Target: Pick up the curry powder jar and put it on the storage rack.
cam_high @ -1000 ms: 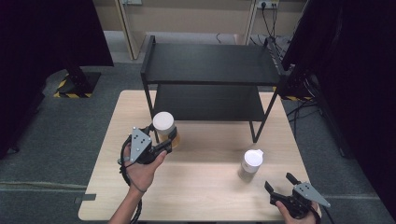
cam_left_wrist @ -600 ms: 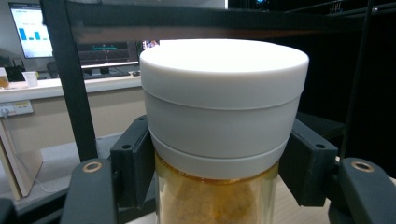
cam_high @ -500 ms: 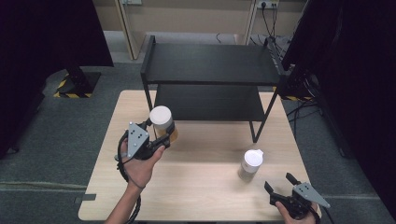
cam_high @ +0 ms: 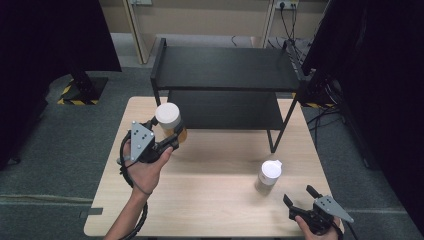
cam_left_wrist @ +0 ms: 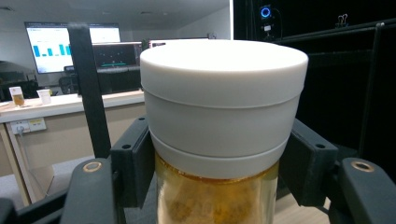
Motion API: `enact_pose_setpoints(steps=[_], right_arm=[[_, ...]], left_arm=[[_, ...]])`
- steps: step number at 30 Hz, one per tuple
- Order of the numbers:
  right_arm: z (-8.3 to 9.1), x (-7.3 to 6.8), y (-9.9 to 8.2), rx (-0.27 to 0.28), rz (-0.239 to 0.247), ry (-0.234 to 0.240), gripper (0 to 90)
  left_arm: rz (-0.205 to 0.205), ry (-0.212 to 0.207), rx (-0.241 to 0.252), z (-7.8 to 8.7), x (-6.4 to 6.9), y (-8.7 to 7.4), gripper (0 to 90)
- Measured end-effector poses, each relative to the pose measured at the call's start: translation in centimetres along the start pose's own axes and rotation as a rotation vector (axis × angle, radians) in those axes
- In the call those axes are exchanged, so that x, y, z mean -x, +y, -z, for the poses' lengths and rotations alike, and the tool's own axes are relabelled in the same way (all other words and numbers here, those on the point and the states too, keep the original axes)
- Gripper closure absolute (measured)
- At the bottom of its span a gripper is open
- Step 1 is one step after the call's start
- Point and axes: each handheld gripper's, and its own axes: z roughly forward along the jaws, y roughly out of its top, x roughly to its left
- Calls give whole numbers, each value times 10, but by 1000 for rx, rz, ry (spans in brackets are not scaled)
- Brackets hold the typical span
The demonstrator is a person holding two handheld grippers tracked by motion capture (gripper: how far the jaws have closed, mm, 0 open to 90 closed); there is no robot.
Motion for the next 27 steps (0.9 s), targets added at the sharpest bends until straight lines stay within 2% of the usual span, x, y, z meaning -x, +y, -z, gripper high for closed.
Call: enact_pose_setpoints(steps=[27], right_arm=[[0, 1, 1, -5, -8, 2, 47]], left_arm=[[-12, 16, 45, -18, 1, 39, 351]])
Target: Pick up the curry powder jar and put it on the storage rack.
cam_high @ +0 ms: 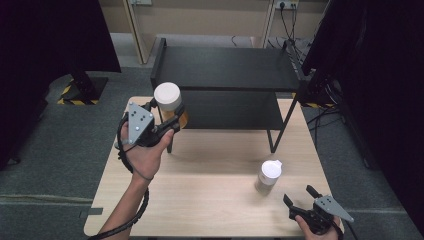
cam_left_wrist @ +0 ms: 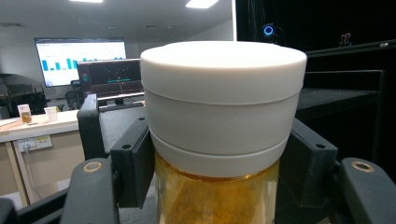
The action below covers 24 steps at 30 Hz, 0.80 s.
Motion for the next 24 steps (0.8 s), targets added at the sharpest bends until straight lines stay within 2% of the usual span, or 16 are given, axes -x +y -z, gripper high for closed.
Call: enact_pose_setpoints(steps=[11, 24], right_arm=[[0, 1, 0, -1, -4, 2, 46], [0, 1, 0, 2, -8, 2, 46]], left_arm=[[11, 2, 6, -7, 1, 13, 351], [5, 7, 20, -16, -2, 30, 351]])
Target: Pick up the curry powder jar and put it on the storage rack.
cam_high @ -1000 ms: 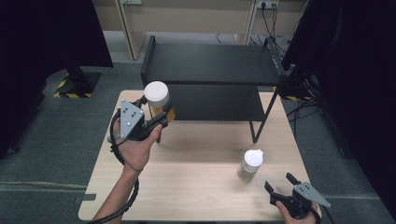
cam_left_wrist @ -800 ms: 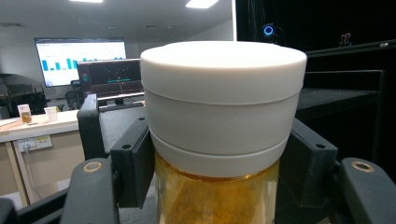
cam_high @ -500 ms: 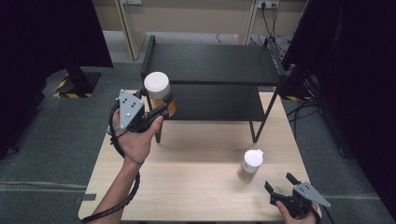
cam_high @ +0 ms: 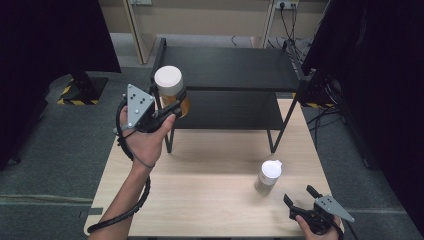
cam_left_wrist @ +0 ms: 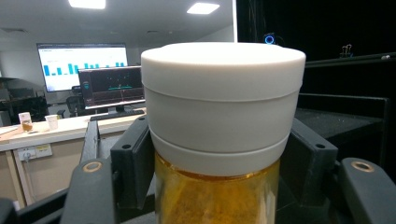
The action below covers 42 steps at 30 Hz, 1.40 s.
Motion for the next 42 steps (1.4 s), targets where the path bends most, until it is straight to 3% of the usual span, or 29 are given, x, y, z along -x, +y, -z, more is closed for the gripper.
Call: enact_pose_setpoints(steps=[42], right_arm=[[0, 0, 0, 0, -3, -2, 40]], left_arm=[[-1, 31, 1, -30, -7, 36, 351]])
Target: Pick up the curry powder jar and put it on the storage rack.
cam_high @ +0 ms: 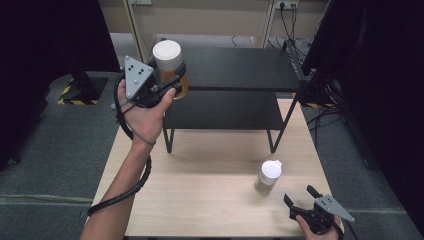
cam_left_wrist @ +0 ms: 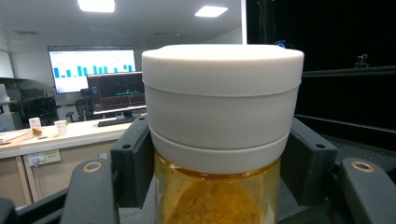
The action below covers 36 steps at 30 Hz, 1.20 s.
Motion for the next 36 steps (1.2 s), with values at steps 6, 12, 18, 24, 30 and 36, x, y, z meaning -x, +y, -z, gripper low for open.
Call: enact_pose_setpoints(steps=[6, 12, 18, 24, 30, 36], right_arm=[[0, 0, 1, -5, 1, 1, 39], [0, 0, 0, -2, -2, 0, 38], [0, 0, 0, 1, -1, 0, 38], [0, 0, 0, 2, 0, 1, 37], [0, 0, 0, 1, 0, 1, 37], [0, 1, 0, 2, -3, 3, 37]], left_arm=[[-1, 5, -4, -7, -1, 4, 351], [1, 11, -9, -17, -2, 8, 351], [1, 17, -9, -26, -2, 9, 351], [-5, 39, -17, -38, -2, 11, 351], [-11, 58, -32, -48, -1, 13, 350], [-6, 80, -51, -57, -3, 11, 350]])
